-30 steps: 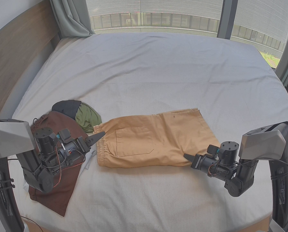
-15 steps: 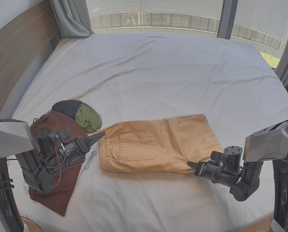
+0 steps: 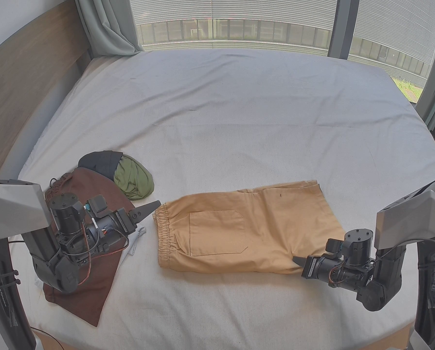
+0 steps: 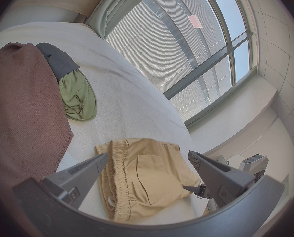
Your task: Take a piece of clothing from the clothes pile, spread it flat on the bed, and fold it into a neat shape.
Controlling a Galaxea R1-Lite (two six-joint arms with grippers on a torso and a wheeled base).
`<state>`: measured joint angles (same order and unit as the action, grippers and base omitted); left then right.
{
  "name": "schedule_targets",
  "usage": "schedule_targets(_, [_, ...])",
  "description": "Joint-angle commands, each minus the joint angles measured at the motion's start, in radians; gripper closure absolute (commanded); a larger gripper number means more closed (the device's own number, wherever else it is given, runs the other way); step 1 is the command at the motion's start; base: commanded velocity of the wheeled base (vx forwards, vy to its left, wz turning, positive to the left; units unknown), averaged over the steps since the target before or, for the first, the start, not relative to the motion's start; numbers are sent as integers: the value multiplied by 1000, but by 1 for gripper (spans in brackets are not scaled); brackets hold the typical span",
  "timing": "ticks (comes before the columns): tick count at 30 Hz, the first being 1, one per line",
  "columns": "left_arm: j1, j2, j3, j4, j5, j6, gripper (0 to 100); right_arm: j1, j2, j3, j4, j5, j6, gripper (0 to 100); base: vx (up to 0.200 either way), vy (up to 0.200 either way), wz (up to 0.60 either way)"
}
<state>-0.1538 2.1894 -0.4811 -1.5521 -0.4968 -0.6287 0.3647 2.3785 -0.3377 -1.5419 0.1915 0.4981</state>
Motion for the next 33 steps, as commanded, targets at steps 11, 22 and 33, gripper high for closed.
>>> schedule_targets(11, [5, -3, 32, 0, -72, 53, 0, 7, -2, 89, 0, -12, -6, 100, 0, 0, 0])
schedule_targets(22, [7, 3, 50, -2, -98, 139, 0, 28, 4, 97, 2, -49, -3, 100, 0, 0, 0])
schedule_targets(33, [2, 1, 50, -2, -98, 155, 0, 23, 4, 89, 0, -49, -1, 100, 0, 0, 0])
